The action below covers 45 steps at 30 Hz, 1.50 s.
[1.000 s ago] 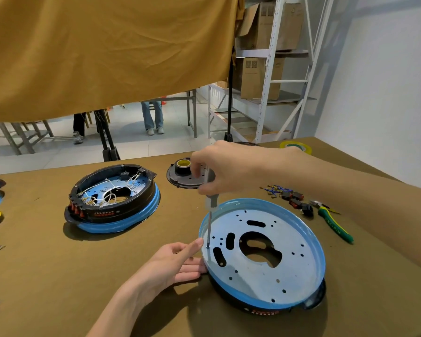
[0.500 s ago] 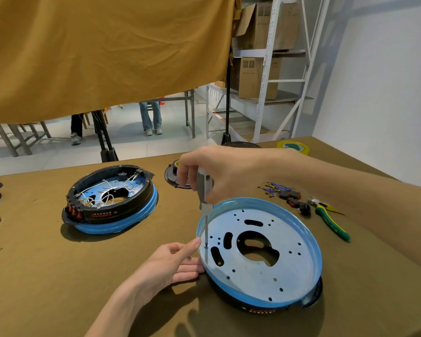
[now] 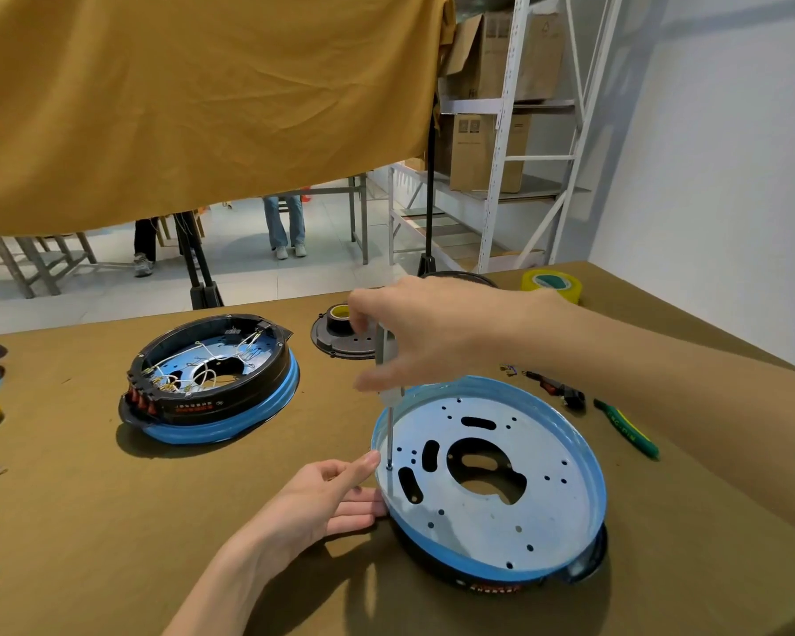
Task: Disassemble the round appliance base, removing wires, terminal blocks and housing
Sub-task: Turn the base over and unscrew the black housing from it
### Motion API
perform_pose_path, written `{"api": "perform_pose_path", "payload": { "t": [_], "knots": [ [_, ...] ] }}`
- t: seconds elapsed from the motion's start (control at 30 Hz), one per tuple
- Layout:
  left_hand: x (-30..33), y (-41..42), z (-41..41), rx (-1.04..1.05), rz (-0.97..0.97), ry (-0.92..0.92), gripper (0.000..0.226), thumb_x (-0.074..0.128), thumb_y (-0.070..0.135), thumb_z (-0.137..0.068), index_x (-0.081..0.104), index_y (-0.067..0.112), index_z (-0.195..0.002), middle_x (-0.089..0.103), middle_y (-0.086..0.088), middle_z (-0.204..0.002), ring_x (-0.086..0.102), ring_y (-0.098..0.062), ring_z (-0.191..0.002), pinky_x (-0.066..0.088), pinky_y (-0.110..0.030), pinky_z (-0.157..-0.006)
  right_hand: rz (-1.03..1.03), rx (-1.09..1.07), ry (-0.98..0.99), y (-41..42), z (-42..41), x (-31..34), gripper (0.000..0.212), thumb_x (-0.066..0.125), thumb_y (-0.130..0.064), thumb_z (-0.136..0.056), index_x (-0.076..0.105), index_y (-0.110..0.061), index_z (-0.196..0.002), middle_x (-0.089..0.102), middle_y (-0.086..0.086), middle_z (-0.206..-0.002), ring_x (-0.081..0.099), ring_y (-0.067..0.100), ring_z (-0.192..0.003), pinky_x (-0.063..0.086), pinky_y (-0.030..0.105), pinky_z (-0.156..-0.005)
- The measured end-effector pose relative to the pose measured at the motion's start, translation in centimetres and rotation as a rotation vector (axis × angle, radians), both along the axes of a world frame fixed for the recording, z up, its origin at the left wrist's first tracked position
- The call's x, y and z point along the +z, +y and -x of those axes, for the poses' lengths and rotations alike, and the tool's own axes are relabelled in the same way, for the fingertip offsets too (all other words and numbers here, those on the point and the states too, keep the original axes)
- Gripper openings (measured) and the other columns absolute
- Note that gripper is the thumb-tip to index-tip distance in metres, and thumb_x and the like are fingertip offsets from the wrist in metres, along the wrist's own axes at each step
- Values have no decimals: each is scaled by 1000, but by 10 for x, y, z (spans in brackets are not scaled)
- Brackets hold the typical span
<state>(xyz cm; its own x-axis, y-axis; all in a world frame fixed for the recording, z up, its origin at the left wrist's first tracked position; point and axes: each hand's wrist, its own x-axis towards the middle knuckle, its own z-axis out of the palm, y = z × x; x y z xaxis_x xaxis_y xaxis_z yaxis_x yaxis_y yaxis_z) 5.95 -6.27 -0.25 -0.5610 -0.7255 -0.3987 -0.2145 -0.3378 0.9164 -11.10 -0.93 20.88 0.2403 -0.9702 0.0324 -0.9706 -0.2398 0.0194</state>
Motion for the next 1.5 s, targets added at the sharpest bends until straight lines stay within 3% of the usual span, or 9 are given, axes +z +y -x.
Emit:
{"api": "perform_pose_path", "payload": {
  "t": [0.1,0.17,0.27,0.43,0.6,0.77,1.03,1.3,1.5],
  "knots": [
    [1,0,0,-4,-3,0,64,81,56,-67,57,18,-112,81,-8,-94,79,-23,-93,64,-32,-76,182,-48,178,-2,-4,-8,46,48,-63,-97,58,-19,-101,60,-3,-76,60,19,-68,50,35,-58],
    [2,0,0,-6,-7,2,62,81,56,-67,57,19,-110,81,-8,-93,79,-23,-93,64,-32,-75,43,-8,-35,-3,-2,-4,23,63,-42,-95,60,-22,-105,64,-5,-83,65,19,-78,57,39,-68],
    [2,1,-1,-10,-12,5,62,81,56,-66,56,19,-109,81,-9,-94,79,-23,-93,64,-32,-77,-226,32,-268,-1,5,7,41,75,-20,-83,51,-26,-116,61,-7,-92,63,15,-84,57,37,-69],
    [3,2,-1,-11,-13,3,75,82,60,-60,57,15,-115,81,-10,-96,79,-23,-95,64,-32,-78,212,-65,199,-2,-2,-9,49,52,-65,-94,47,-17,-106,53,-2,-75,53,18,-63,40,35,-51],
    [3,2,-1,-15,-16,1,71,82,59,-61,56,18,-113,81,-9,-96,79,-23,-95,64,-32,-77,-163,13,-255,-2,6,5,32,76,-25,-88,58,-23,-114,66,-7,-90,66,9,-80,57,29,-63],
    [2,3,1,30,-5,-24,70,82,61,-60,55,20,-109,81,-9,-93,80,-24,-91,64,-33,-75,103,-85,81,0,5,-4,47,64,-60,-90,61,-16,-105,62,-2,-79,64,20,-72,56,38,-61],
    [-4,5,-1,128,67,3,59,78,55,-81,48,18,-116,81,-9,-91,79,-29,-90,65,-43,-80,301,-292,-642,18,57,-2,29,74,-47,-88,78,-19,-81,71,-3,-60,63,3,-50,45,14,-45],
    [16,3,-16,309,200,-6,40,43,45,-104,69,15,-99,80,-1,-80,71,-28,-96,57,-40,-78,-222,-590,-2184,56,128,-79,40,73,-15,-89,63,5,-121,71,26,-106,68,19,-70,62,26,-65],
    [16,-9,-27,416,218,-47,45,39,47,-104,70,15,-102,80,2,-79,68,-24,-95,54,-36,-68,-24,-706,-1915,62,136,-136,16,70,-10,-89,68,-3,-103,72,14,-99,62,18,-71,52,29,-62]
  ]
}}
